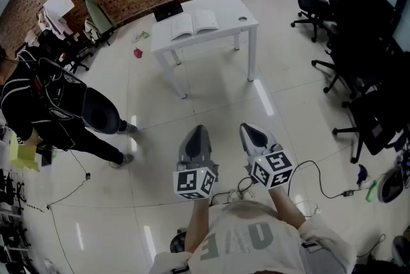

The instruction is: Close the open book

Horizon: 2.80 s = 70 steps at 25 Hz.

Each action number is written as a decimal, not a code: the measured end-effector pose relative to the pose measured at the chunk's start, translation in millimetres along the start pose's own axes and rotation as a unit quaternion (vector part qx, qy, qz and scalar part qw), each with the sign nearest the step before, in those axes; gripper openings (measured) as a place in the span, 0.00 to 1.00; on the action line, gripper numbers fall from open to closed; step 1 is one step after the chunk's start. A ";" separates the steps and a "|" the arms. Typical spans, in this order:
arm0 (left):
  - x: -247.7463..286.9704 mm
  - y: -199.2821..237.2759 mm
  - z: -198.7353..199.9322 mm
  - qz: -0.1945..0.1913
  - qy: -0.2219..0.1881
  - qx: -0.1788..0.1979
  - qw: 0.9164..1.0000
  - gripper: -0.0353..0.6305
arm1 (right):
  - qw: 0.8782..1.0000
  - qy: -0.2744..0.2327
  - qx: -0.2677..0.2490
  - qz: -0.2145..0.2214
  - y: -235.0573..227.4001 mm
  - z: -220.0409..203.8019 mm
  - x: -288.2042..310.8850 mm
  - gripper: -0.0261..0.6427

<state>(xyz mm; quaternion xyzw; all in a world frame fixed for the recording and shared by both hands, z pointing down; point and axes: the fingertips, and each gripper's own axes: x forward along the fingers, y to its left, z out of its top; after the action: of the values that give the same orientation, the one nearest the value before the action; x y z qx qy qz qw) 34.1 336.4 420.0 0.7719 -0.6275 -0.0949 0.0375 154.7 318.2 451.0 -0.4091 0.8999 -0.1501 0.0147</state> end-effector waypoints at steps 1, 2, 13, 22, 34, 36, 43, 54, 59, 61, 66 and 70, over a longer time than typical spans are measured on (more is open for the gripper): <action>-0.9 0.2 -0.6 0.000 0.002 -0.001 1.000 0.07 | 1.000 0.001 0.002 -0.001 0.6 -1.0 -0.9 0.04; -1.8 0.4 -1.0 -0.001 0.005 -0.002 1.000 0.07 | 1.000 0.001 0.003 -0.002 1.1 -1.9 -1.8 0.04; 6.5 -7.7 -4.6 0.006 0.006 0.011 1.000 0.07 | 1.000 -0.006 -0.010 0.007 -8.7 2.7 -2.6 0.04; 11.6 -10.0 -29.6 0.018 0.022 -0.001 1.000 0.07 | 0.999 0.011 0.002 0.039 -17.5 -14.8 3.8 0.05; 133.7 83.5 -50.9 0.040 0.015 -0.016 0.999 0.07 | 0.998 0.029 0.025 0.050 -70.7 -8.2 147.3 0.04; 169.5 111.0 -49.1 0.039 0.017 -0.007 0.999 0.07 | 0.998 0.026 0.024 0.043 -83.1 1.9 189.8 0.04; 311.2 210.4 -17.9 0.003 0.005 0.014 1.000 0.07 | 0.999 0.002 0.035 0.015 -119.9 47.6 350.3 0.05; 447.0 265.8 -30.8 -0.020 0.024 -0.003 1.000 0.07 | 0.998 0.004 0.064 -0.002 -184.3 70.0 487.6 0.11; 514.4 299.3 -45.0 -0.014 0.027 -0.002 1.000 0.07 | 0.998 0.007 0.067 0.009 -217.1 77.3 559.5 0.11; 543.6 311.1 -48.5 -0.016 0.030 -0.005 0.999 0.07 | 0.998 0.008 0.060 0.014 -229.7 83.2 586.4 0.11; 617.1 338.1 -30.7 -0.014 0.008 0.020 1.000 0.07 | 0.999 -0.004 0.045 0.025 -259.8 113.2 649.5 0.11; 652.3 369.4 -28.4 0.013 -0.005 0.017 1.000 0.07 | 0.998 -0.006 0.054 0.022 -282.5 117.9 685.7 0.12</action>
<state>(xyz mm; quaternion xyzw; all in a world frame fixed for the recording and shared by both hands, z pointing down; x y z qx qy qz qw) -188.8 -379.4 448.3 0.7635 -0.6394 -0.0876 0.0230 -76.9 -395.4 484.3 -0.3887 0.8993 -0.1954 0.0455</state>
